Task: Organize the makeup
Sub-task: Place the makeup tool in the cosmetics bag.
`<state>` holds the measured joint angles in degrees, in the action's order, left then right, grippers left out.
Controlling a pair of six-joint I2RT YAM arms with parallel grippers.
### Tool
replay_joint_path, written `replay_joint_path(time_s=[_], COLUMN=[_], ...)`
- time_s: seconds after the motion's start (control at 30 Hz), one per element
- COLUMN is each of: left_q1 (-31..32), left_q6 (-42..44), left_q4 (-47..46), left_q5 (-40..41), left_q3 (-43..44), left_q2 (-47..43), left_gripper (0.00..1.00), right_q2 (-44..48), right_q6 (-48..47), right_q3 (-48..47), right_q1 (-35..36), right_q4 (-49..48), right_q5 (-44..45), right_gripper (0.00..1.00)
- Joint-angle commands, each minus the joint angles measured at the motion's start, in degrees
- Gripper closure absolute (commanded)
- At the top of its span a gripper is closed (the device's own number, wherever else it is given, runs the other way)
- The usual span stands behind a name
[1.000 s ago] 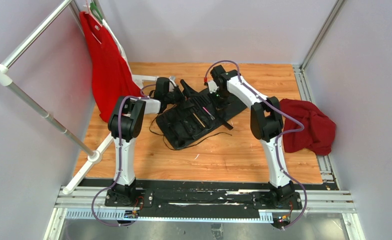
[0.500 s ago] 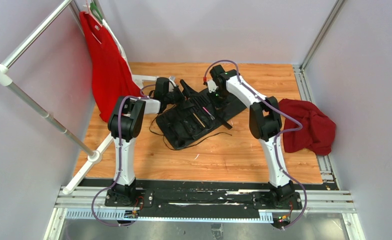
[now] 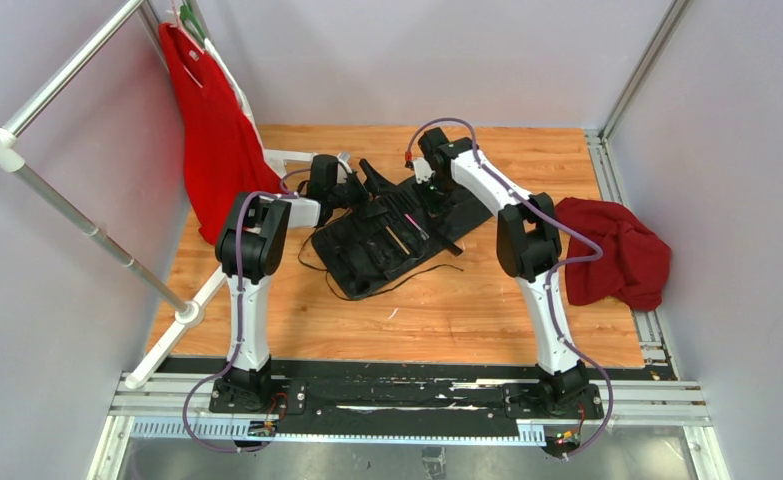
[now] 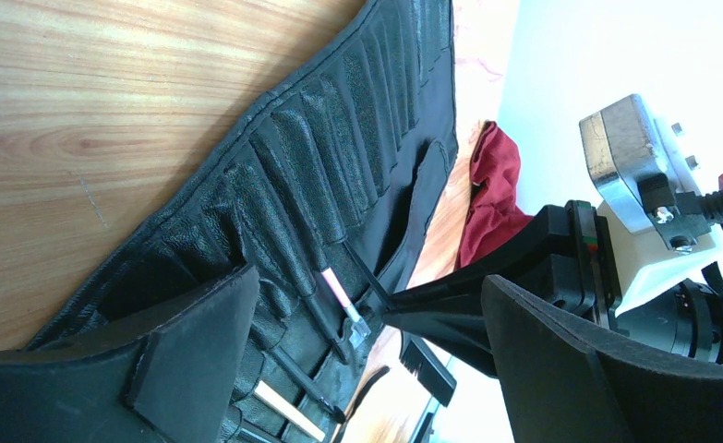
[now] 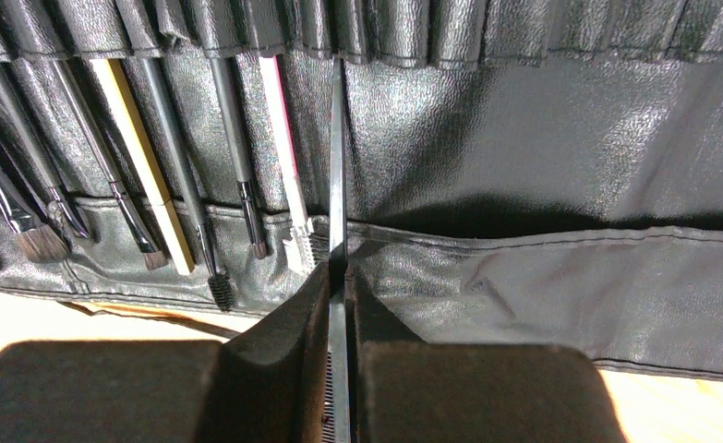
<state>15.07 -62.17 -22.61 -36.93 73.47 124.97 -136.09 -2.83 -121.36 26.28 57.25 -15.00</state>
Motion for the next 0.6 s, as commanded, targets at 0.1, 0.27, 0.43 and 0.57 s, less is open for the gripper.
replay_joint_path(time_s=[0.1, 0.27, 0.43, 0.57], left_q1=[-1.1, -1.1, -1.1, -1.2], left_q6=[1.1, 1.1, 1.1, 1.2], left_q4=[4.6, 4.5, 4.6, 4.6], left_q5=[0.9, 0.9, 1.0, 0.9], left_q3=[-2.0, -2.2, -2.3, -2.4], left_q2=[-0.3, -0.3, -0.3, -0.4], left_gripper=[0.02, 0.02, 0.02, 0.02], right_q2=[-1.7, -1.8, -2.4, -3.2], right_q6=[-0.6, -0.6, -0.5, -0.3], right_q3=[-2.9, -3.0, -3.3, -4.3], right_q1=[0.6, 0.5, 0.0, -0.3], right_q4=[1.1, 1.1, 0.2, -0.1], right_q5=[0.8, 1.3, 1.2, 1.1], right_gripper=[0.99, 0.99, 0.99, 1.00])
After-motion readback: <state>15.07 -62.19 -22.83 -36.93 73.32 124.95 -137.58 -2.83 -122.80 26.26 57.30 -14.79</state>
